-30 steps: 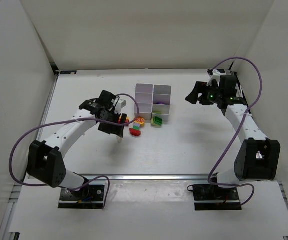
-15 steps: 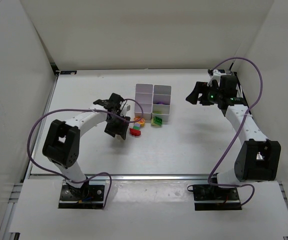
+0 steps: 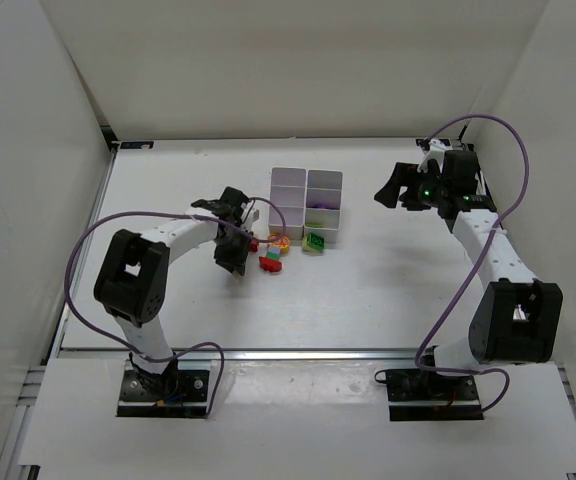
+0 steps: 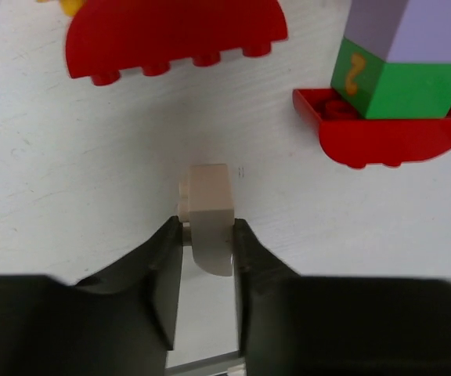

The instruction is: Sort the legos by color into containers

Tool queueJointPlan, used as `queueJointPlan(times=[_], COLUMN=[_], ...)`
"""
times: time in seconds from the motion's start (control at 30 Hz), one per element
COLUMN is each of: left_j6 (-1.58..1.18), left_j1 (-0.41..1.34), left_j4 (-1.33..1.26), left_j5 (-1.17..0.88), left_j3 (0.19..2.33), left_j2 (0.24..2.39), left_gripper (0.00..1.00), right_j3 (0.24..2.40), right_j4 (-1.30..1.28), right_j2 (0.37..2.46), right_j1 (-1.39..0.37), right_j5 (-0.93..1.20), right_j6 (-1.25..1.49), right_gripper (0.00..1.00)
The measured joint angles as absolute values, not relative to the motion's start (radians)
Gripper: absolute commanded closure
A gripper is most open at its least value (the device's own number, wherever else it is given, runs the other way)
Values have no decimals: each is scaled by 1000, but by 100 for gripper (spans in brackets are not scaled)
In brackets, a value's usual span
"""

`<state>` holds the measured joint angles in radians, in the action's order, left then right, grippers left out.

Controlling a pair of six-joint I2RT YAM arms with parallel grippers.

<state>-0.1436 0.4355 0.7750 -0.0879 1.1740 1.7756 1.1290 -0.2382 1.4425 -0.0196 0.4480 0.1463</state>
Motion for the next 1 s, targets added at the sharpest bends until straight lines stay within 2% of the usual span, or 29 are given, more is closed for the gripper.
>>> queueJointPlan(times=[0.07,0.17,0.37,0.6,0.63,0.7,1.0], left_j6=[-135,-123,-73,80,101,158,422], left_j1=[430,427,438,501,505,510,516], left_j4=[771,765,763,706,699,673,652], left_j5=[-86,-89,-114,-202,-223,-261,-358], left_j3=[1176,1177,1216,1406,1434,1479,1565], left_j2=[1775,1770,1679,1560,1563,1582,1777], left_gripper=[82,88,89,88,83,82,85], right_j3=[1129,1127,1098,1097,1097,1097,1097], right_j4=[-238,-237,-234,-221,-216,-207,-205], right_j2=[1443,1443,1441,1440,1440,1440,1437], right_j1=[-20,-20,-20,-20,-20,-20,-20], right_j5=[448,448,451,480,485,493,499], right_j6=[147,147,150,154,154,155,156], right_gripper=[17,17,17,16,16,15,13])
